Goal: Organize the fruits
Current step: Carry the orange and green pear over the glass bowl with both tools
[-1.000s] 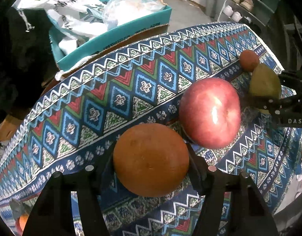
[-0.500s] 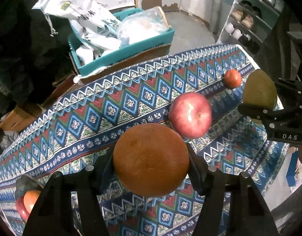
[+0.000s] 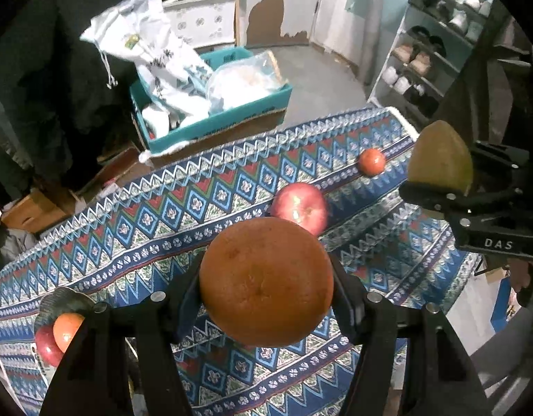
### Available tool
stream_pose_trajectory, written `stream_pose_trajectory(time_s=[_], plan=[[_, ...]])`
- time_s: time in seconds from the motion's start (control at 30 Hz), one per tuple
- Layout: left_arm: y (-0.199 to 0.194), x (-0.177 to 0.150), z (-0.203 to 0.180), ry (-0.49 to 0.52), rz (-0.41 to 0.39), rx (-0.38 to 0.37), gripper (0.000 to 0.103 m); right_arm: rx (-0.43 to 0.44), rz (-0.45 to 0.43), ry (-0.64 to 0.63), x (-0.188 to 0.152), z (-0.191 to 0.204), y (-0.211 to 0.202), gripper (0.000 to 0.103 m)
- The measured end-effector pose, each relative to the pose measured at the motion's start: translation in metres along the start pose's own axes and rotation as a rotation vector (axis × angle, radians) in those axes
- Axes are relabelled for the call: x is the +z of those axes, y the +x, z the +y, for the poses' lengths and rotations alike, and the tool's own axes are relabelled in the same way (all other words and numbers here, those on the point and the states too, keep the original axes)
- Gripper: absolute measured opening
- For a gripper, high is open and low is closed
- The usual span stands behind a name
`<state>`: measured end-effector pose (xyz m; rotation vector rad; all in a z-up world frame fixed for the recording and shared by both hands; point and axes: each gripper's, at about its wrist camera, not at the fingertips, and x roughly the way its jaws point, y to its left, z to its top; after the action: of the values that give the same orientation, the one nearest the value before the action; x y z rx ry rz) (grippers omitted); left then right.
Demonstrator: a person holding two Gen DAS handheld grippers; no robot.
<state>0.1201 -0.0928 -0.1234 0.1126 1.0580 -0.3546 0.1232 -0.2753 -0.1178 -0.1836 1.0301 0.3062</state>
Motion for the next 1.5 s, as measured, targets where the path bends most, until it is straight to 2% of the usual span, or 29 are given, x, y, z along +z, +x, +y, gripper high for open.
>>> stream_pose_trajectory(time_s=[0.3, 0.87, 1.17, 1.5], plan=[[-0.032, -0.012, 0.000, -0.035, -0.039, -0.019, 0.066, 0.034, -0.072, 0.002, 0.007, 0.013, -0.034, 0.065], [-0.082, -0.038, 0.012, -0.040, -0.114, 0.041, 0.066, 0.113, -0.140, -0.058, 0.017, 0.064, -0.068, 0.065], [-0.104, -0.053, 0.032, -0.075, -0.140, 0.060, 0.066, 0.158, -0.156, -0.102, 0.030, 0.096, -0.074, 0.065], [-0.120, -0.077, 0.076, -0.163, -0.145, 0.092, 0.066, 0.242, -0.154, -0.156, 0.046, 0.146, -0.069, 0.065]])
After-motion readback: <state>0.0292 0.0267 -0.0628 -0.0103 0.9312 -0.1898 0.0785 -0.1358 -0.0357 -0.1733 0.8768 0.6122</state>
